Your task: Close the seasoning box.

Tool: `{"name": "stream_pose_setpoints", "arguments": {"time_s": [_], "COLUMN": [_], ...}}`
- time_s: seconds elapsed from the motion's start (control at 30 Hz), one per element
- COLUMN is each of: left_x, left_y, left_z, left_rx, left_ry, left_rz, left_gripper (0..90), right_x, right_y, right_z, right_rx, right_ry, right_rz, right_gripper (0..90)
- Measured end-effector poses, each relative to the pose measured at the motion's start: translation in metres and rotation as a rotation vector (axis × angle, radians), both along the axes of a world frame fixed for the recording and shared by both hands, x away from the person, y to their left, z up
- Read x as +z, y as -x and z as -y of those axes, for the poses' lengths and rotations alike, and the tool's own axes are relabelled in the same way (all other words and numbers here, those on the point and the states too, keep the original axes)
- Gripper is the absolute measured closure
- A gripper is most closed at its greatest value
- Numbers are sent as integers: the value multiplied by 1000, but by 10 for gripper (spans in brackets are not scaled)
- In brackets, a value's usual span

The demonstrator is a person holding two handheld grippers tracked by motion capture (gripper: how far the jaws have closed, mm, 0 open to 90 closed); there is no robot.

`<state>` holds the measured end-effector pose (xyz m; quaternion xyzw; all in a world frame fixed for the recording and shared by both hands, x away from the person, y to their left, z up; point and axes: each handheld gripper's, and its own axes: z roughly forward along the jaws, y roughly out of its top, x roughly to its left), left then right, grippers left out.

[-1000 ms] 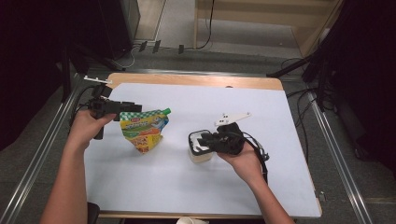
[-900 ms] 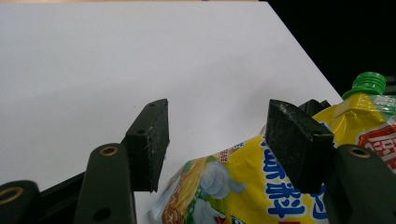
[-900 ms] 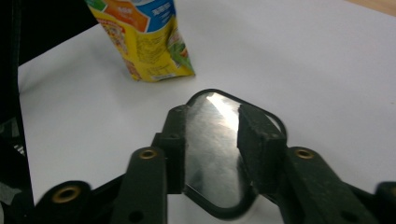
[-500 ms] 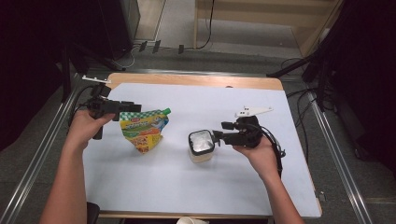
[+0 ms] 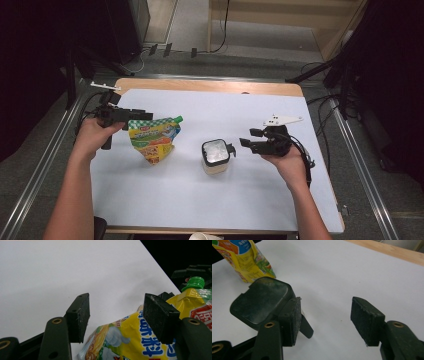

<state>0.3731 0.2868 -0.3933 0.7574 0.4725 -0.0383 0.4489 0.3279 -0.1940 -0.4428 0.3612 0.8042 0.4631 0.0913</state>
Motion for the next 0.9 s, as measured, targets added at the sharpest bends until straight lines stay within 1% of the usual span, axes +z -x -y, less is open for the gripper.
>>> {"name": "stream_pose_setpoints", "arguments": {"time_s": [0.03, 0.07, 0.17, 0.23, 0.33, 0.5, 0.6, 0.63, 0.7, 0.77, 0.83, 0.9], "left_x": [-1, -1, -1, -1, -3, -3, -4, -5, -6, -7, -9, -11], "left_y": [0, 0, 0, 0, -1, -1, -1, -1, -2, -1, -2, -3], "left_z": [0, -1, -3, -3, -2, -1, 0, 0, 1, 1, 0, 0], "left_rx": [0, -4, 2, 1, -4, -5, -9, -8, -22, -35, -25, -16], "left_ry": [3, 12, 33, 33, 29, 20, 10, 12, 28, 24, 14, 5], "left_rz": [-4, -2, 0, -2, -7, -6, -3, -4, -12, -11, -20, -32], "left_gripper": [394, 391, 374, 369, 369, 369, 369, 369, 363, 354, 353, 352], "right_x": [0, -3, -6, -9, -17, -24, -26, -26, -27, -27, -27, -27], "right_y": [0, -2, -2, 0, 3, 3, 3, 3, 3, 3, 3, 3], "right_z": [0, 4, 9, 12, 16, 17, 15, 14, 13, 13, 12, 11], "right_rx": [0, -12, -36, -60, -75, -101, -92, -89, -87, -91, -94, -83], "right_ry": [0, -11, -27, -23, -24, 5, 12, 15, 16, 18, 18, 18], "right_rz": [0, -5, -1, 0, 5, -4, -6, -4, -4, -7, -5, -5], "right_gripper": [421, 404, 364, 350, 343, 326, 323, 323, 321, 319, 318, 317]}}
